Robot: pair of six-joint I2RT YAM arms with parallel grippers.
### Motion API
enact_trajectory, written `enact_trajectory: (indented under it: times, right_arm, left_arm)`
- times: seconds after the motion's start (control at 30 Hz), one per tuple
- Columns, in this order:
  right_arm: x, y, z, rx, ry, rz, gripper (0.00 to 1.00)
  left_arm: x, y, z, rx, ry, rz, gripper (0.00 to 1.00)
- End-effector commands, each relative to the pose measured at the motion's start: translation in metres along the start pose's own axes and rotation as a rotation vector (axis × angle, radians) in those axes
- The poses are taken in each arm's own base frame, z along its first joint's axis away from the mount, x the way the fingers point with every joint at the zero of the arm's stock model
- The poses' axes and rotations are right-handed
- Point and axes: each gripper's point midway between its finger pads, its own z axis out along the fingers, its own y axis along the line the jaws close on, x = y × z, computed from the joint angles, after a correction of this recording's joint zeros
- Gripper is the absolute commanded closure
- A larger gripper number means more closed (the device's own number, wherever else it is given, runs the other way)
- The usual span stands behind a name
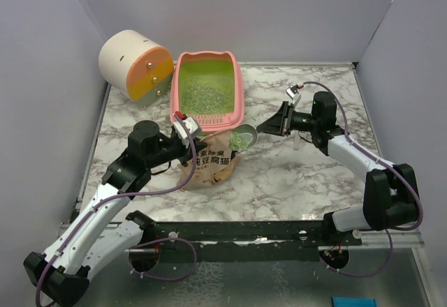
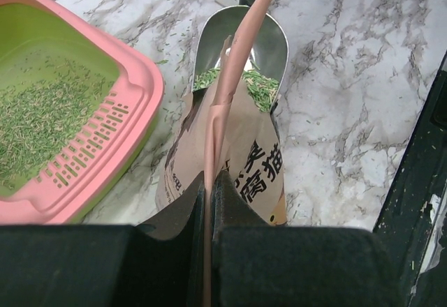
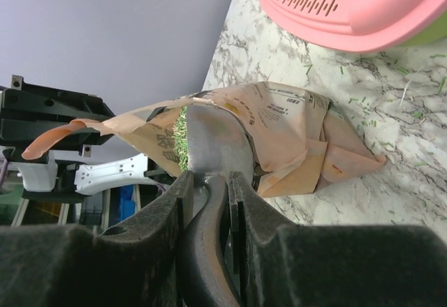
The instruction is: Fill the litter box with clean litter
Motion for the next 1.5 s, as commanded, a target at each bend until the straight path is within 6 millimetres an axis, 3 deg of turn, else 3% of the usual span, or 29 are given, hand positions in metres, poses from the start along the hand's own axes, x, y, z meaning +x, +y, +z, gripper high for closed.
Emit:
enact_trajectory:
  times: [0.0,0.4,0.9,1.47]
  right_arm:
    - [0.006,0.01,-0.012,-0.045,0.022,0.031,0.99]
    - [0.007,-0.012,-0.017,-0.019,-0.02,0.125,0.99]
    - [0.023,-0.028,-0.017,-0.164,-0.046,0.234,0.99]
    - [0.001,-0.026,-0.025,-0.194,-0.08,0.251,0.99]
  left_arm:
    - [-0.046,0.006,-0.007,-0.038,-0.17,0.075,0.97]
    - [-0.049,-0.001,-0.012,-0.017,-0.206,0.073,0.96]
    - [-0.044,-0.002,-0.013,-0.021,-0.199,0.069,0.96]
    - [-0.046,0.001,-0.016,-0.047,-0.212,0.068,0.96]
